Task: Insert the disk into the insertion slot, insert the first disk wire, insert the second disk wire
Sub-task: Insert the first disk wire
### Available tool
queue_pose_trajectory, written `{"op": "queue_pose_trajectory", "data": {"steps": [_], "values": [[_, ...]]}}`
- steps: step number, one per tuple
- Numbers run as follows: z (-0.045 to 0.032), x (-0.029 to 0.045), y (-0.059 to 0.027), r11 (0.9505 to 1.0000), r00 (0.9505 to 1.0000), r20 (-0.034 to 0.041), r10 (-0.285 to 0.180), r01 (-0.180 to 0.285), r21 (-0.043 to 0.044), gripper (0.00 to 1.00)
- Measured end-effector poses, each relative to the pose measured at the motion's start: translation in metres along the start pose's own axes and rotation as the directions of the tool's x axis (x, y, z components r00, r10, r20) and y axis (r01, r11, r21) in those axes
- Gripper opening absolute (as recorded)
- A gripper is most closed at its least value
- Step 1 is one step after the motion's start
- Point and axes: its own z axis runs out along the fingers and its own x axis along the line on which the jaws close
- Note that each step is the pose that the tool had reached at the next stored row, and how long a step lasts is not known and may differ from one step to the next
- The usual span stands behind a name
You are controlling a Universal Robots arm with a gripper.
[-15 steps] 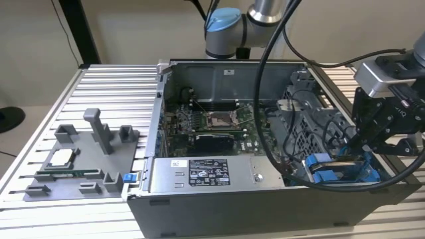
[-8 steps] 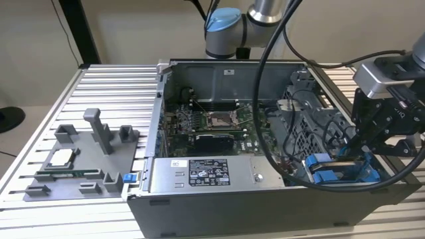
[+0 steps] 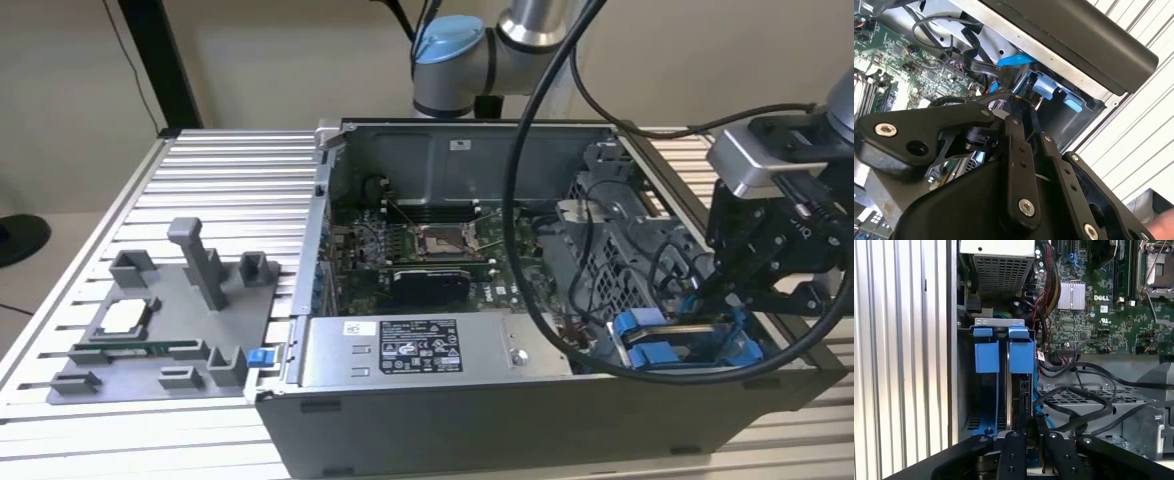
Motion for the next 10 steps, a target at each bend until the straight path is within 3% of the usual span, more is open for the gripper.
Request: {"op": "queue_pose_trajectory", "data": {"steps": [10], "values": [[0.0020,0.0002,0.0013,0.9997,0.9997,0.0011,0.026,-0.026,0.0028,0.00]]}}
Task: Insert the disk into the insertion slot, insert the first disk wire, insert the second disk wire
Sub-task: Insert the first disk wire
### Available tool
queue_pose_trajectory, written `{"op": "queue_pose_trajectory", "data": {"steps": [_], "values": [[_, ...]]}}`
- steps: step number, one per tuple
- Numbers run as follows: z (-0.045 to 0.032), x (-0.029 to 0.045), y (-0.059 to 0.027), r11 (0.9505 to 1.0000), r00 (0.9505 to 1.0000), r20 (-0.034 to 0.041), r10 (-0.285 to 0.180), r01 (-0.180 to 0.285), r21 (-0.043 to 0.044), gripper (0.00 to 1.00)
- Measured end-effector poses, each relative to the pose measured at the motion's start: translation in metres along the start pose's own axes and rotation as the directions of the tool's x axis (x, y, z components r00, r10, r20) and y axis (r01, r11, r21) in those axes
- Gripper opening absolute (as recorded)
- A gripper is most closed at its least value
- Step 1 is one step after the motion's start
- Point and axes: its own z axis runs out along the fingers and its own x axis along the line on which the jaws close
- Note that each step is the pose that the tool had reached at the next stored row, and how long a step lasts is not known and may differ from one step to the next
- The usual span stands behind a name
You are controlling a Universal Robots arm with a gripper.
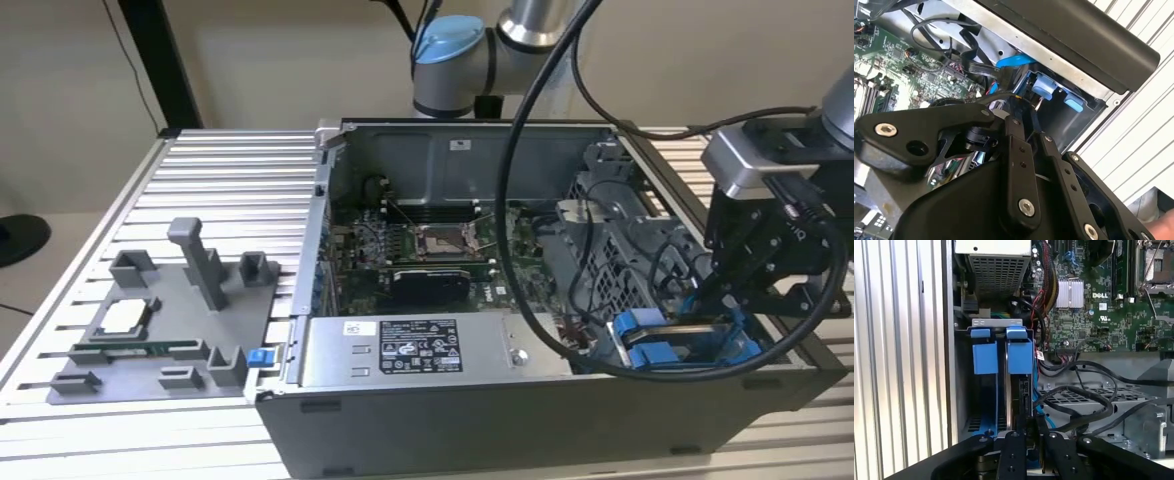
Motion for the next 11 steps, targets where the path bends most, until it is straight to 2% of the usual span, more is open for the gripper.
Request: {"op": "queue_pose_trajectory", "data": {"steps": [11], "values": [[0.0024,-0.0013,0.0032,0.9998,0.9998,0.0000,0.021,-0.021,0.0023,0.00]]}}
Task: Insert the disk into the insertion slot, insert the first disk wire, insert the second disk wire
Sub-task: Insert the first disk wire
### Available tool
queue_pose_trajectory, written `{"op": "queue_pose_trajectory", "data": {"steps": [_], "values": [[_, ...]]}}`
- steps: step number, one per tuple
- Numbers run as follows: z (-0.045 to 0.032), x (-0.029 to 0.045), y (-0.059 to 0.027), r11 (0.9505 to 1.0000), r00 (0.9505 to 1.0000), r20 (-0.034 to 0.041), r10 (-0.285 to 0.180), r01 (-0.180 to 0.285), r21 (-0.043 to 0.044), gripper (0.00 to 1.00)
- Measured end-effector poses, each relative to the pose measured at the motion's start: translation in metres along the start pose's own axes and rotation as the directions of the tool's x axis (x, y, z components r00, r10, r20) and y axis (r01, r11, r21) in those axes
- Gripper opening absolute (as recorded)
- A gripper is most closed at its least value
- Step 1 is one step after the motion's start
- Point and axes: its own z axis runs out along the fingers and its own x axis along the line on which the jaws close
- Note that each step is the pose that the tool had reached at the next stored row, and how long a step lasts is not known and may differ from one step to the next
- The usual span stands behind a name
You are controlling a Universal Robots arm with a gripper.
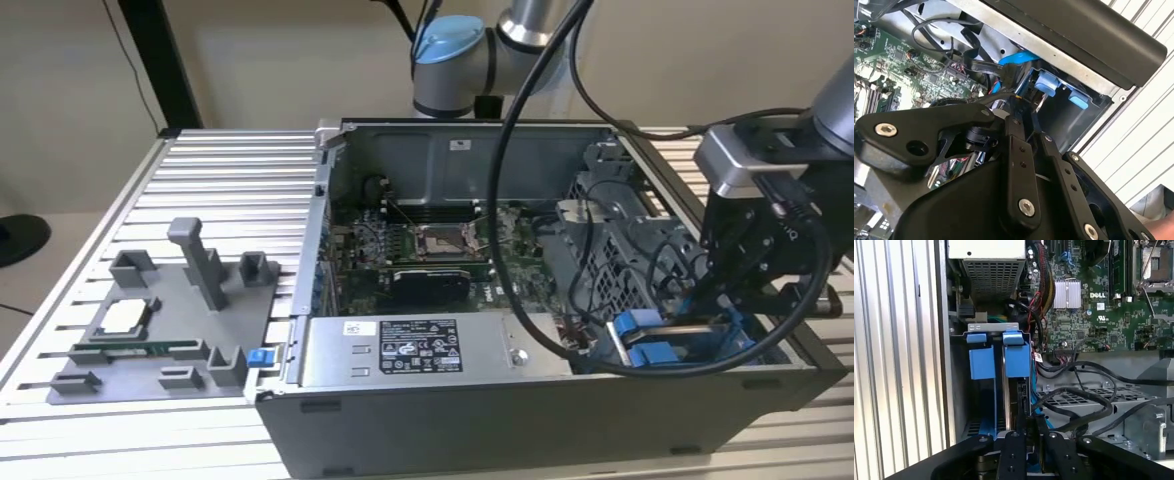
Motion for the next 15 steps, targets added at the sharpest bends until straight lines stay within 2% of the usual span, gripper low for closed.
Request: {"op": "queue_pose_trajectory", "data": {"steps": [15], "values": [[0.0129,0.0014,-0.0001,0.9999,0.9999,0.0001,0.012,-0.012,0.0020,0.00]]}}
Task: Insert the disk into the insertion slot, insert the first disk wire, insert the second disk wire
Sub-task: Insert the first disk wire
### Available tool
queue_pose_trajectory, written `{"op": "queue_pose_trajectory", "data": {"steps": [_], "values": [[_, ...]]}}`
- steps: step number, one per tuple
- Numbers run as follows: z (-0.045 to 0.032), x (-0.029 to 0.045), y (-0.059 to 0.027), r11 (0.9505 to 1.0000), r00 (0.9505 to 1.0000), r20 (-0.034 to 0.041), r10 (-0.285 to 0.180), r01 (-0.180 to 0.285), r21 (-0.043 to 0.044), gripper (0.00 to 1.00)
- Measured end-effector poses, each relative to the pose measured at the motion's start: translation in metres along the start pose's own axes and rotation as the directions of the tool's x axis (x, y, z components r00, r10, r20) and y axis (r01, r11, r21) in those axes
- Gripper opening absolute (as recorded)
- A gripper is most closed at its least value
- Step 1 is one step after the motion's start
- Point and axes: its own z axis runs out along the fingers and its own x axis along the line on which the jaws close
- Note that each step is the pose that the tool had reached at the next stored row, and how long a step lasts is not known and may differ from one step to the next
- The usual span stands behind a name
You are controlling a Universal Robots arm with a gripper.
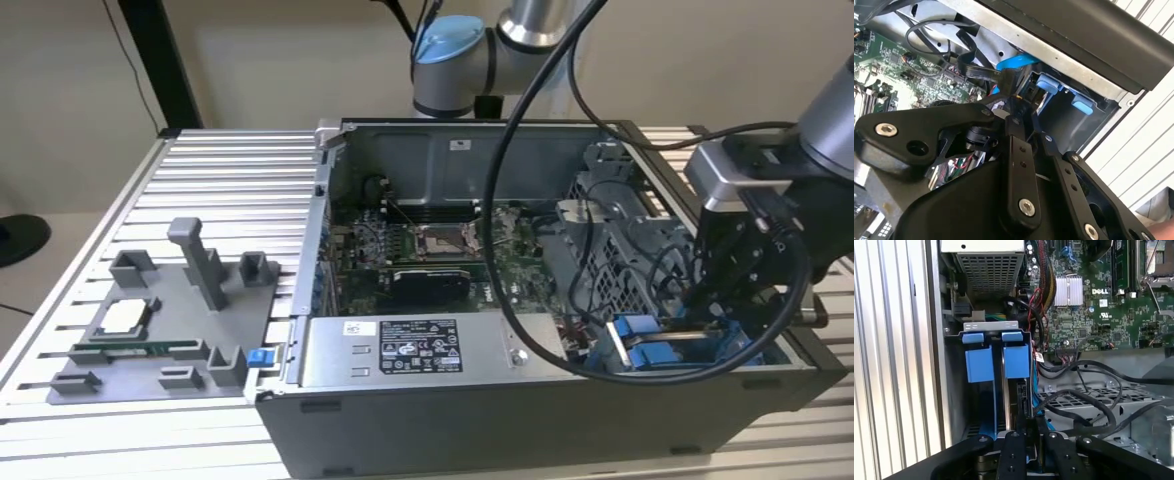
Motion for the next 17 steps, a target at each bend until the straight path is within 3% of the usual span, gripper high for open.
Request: {"op": "queue_pose_trajectory", "data": {"steps": [8,13,17], "values": [[0.0041,0.0007,-0.0001,1.0000,1.0000,0.0000,0.000,0.000,0.0003,0.00],[0.0041,0.0007,-0.0001,1.0000,1.0000,0.0092,0.000,0.000,-0.0005,0.00],[-0.0026,0.0001,0.0000,1.0000,0.9996,0.0268,0.000,0.000,-0.0018,0.00]]}}
